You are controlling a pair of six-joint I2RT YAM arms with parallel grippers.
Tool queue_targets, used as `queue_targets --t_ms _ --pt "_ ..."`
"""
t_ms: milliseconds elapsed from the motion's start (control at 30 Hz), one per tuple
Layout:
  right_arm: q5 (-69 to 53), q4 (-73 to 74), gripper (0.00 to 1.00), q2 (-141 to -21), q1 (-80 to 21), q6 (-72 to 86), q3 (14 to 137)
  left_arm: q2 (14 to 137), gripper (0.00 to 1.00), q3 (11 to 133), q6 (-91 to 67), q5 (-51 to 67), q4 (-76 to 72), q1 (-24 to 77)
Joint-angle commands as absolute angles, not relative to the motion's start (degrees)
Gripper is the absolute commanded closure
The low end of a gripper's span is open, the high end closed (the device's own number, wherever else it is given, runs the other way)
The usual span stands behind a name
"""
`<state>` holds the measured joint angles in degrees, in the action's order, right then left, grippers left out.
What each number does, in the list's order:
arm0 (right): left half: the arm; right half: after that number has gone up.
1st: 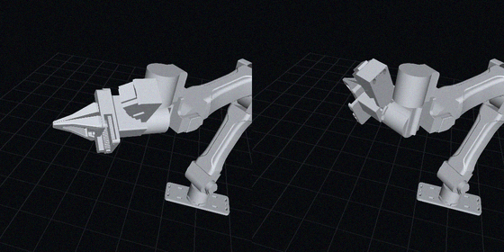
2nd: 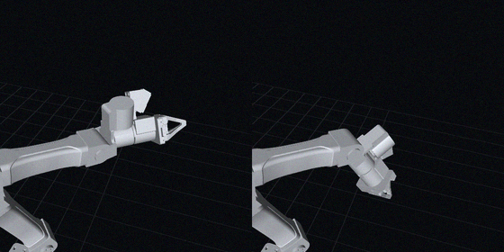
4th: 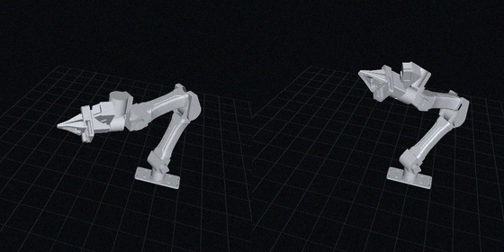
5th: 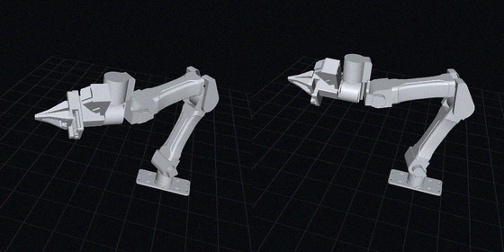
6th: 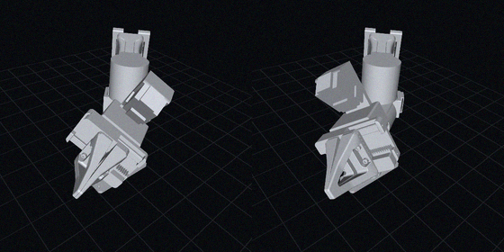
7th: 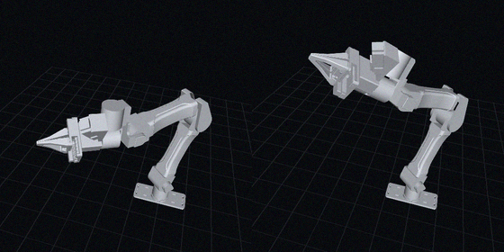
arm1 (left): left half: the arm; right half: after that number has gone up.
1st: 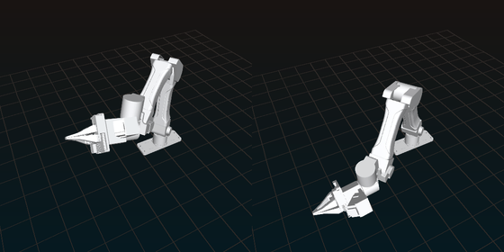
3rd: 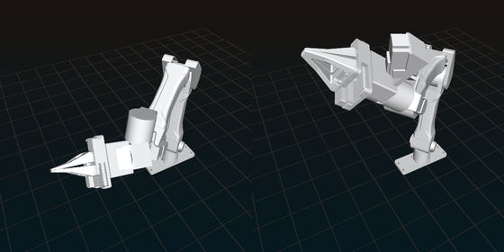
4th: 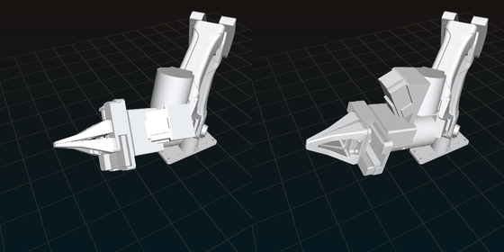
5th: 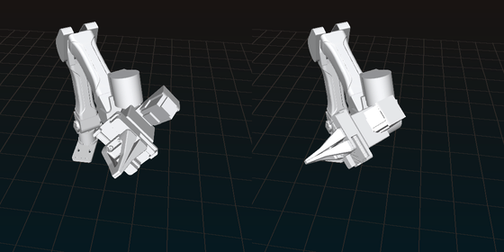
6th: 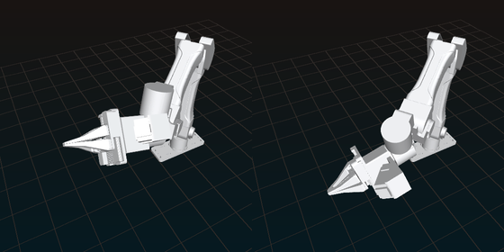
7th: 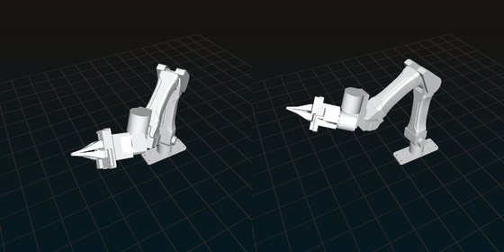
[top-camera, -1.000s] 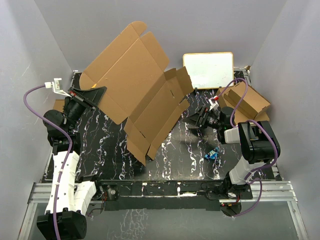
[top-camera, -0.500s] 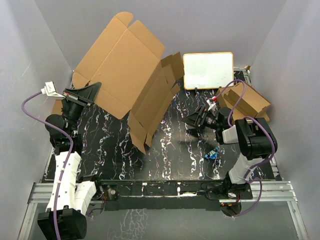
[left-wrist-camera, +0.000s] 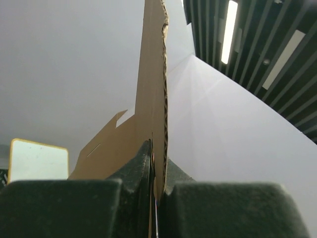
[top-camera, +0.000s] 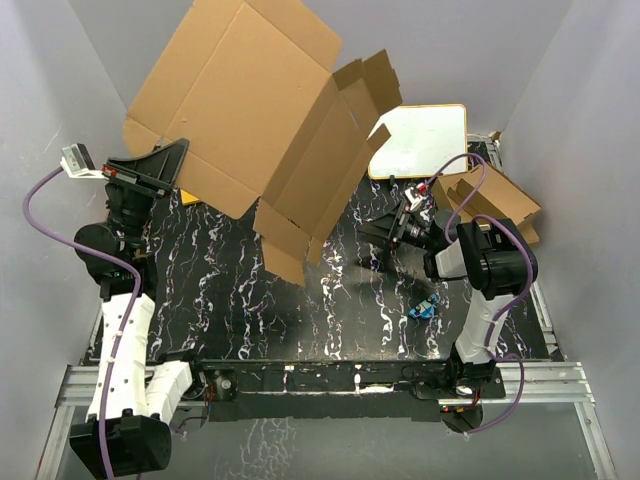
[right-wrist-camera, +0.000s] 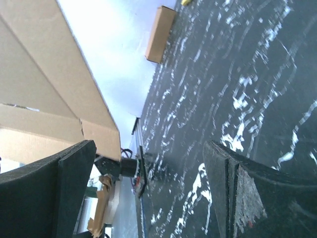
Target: Fold the paper box
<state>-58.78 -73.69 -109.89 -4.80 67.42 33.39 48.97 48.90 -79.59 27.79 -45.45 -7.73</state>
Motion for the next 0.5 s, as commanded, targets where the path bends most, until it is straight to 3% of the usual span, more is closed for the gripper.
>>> queue_targets --t_ms 0,467 --pt "-58.18 -104.45 0.02 -109.66 -5.59 76.29 38.67 49.29 1.0 53.79 -83.77 25.84 -51.31 -6.98" --pt "-55.38 -104.38 0.0 -97.38 -8.25 77.75 45.94 49.93 1.0 57.18 -85.13 25.26 -52.04 -5.76"
